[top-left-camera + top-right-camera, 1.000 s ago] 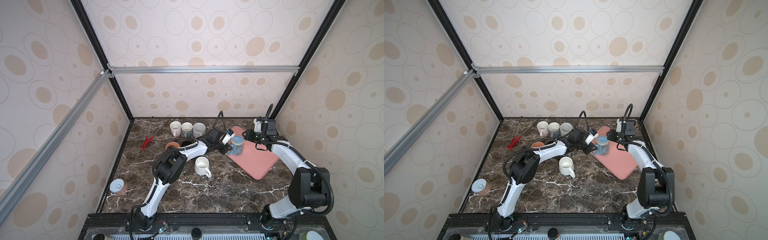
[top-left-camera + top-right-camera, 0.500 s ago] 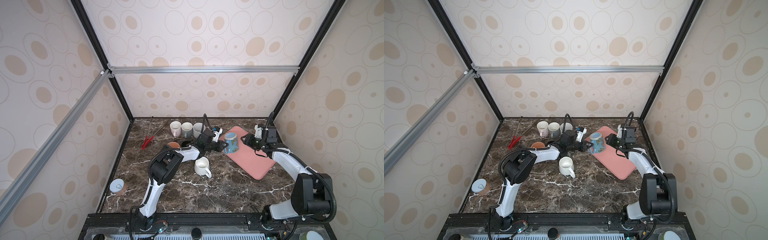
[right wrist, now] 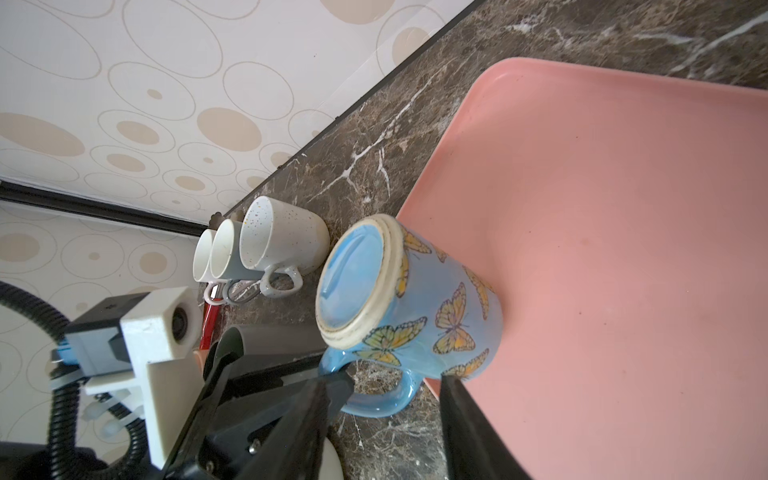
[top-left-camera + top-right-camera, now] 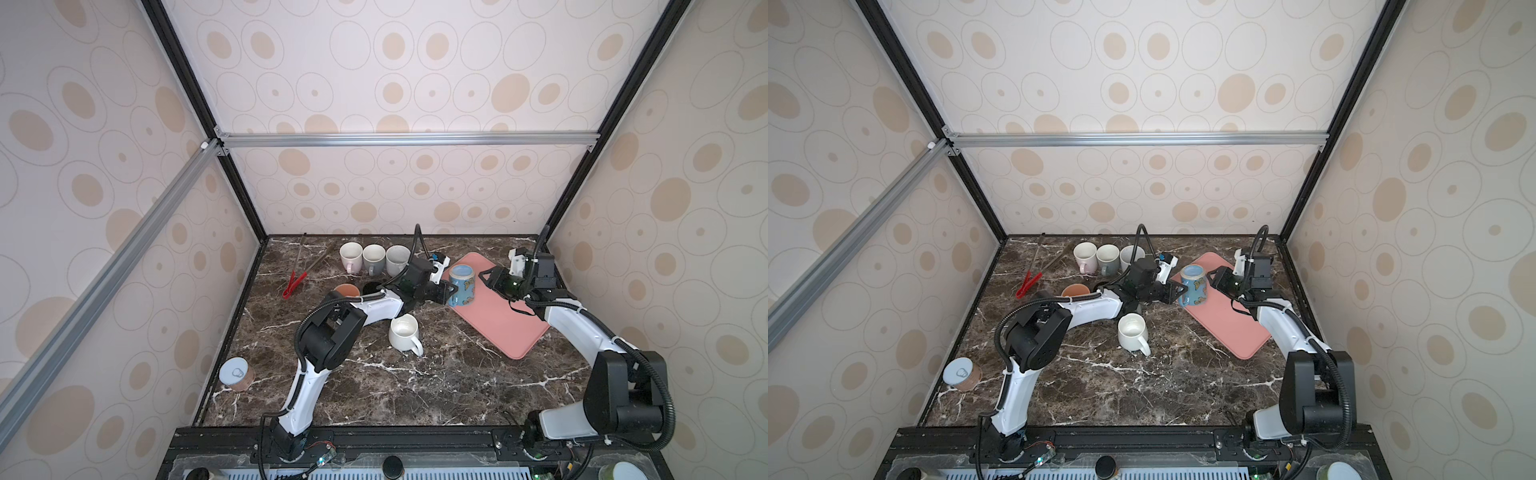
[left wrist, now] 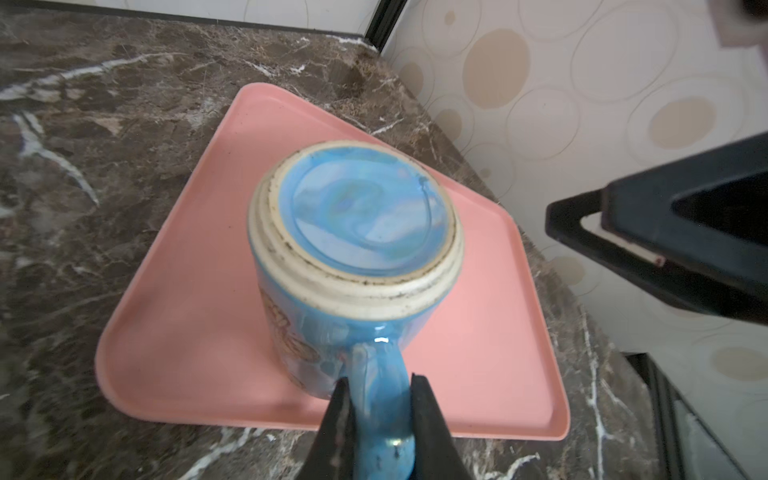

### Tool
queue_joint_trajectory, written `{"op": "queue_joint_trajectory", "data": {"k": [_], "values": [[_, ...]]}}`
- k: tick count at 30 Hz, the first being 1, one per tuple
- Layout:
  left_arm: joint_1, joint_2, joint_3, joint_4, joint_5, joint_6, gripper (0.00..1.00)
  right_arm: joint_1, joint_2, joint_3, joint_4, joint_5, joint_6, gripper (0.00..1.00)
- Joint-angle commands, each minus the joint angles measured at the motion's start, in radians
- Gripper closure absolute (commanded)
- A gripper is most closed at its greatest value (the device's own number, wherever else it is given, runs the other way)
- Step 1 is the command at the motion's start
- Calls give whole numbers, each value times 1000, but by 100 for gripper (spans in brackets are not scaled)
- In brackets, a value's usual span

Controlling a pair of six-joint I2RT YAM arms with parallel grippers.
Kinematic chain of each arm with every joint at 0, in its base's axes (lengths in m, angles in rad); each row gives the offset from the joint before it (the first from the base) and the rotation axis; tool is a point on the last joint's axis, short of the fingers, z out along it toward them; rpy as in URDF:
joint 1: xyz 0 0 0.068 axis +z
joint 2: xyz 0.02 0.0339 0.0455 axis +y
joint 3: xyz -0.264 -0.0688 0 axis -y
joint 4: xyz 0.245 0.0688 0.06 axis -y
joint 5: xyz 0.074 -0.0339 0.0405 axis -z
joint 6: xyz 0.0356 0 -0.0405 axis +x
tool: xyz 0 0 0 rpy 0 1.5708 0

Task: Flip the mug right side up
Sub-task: 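Lift the blue mug with the left gripper while the right gripper opens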

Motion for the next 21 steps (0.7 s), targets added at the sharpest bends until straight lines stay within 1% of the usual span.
{"op": "queue_joint_trajectory", "data": {"k": [1, 5, 7, 9, 13, 15, 18, 21], "values": [[-42, -18, 103, -133, -114, 243, 100, -7, 0, 13, -10, -5, -12, 53], [-52, -4, 93, -156, -158, 332, 100, -6, 15, 40, -44, -5, -41, 52], [-52, 5, 88, -149, -163, 358, 100, -5, 27, 47, -59, -8, -48, 52], [-52, 15, 90, -145, -165, 366, 88, -6, 38, 45, -59, -15, -48, 52], [-54, 44, 128, -173, -193, 351, 76, -7, 64, 52, -59, -34, -44, 52], [-55, 58, 154, -200, -226, 335, 69, -5, 73, 54, -58, -42, -44, 52], [-56, 62, 161, -205, -265, 311, 66, -5, 84, 59, -51, -46, -43, 52], [-56, 67, 173, -211, -278, 305, 63, -6, 105, 72, -53, -59, -44, 52]]}}
